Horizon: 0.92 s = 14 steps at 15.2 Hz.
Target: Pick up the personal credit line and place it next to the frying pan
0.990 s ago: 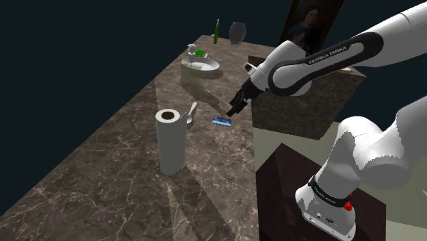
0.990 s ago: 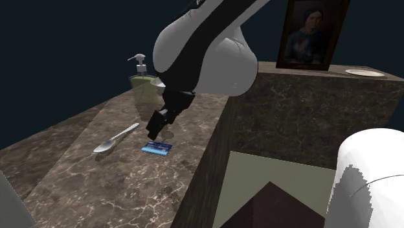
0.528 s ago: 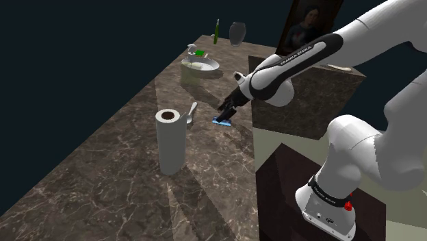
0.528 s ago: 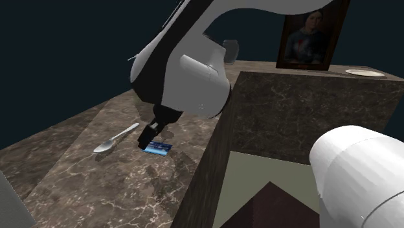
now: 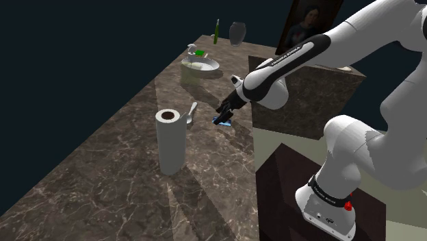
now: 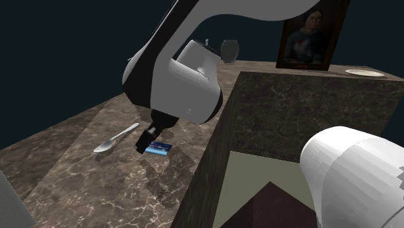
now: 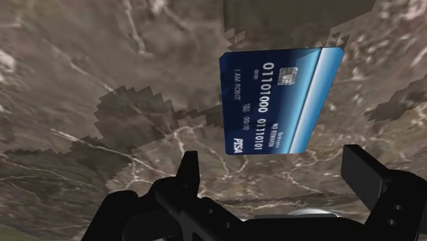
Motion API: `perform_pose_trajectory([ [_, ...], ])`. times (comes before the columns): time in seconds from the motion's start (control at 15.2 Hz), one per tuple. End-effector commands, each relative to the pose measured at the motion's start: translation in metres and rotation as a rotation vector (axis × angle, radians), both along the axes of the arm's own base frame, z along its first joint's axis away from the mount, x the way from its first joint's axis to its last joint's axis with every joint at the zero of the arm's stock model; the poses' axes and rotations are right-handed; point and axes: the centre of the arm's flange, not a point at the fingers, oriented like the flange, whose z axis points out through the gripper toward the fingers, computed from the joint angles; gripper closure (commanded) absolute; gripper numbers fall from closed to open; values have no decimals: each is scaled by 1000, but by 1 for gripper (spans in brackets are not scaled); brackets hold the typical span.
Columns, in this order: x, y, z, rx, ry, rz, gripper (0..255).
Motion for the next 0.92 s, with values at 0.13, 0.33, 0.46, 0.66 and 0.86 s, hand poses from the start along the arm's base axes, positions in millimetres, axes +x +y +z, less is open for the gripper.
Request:
perform_pose_trajectory([
  [0.13, 0, 0, 0, 0, 0, 0, 0],
  [0.33, 0, 0, 0, 0, 0, 0, 255],
  [0.46, 0, 0, 0, 0, 0, 0, 255],
  [0.66, 0, 0, 0, 0, 0, 0, 255],
  [0.86, 0, 0, 5, 0, 0, 0, 255],
])
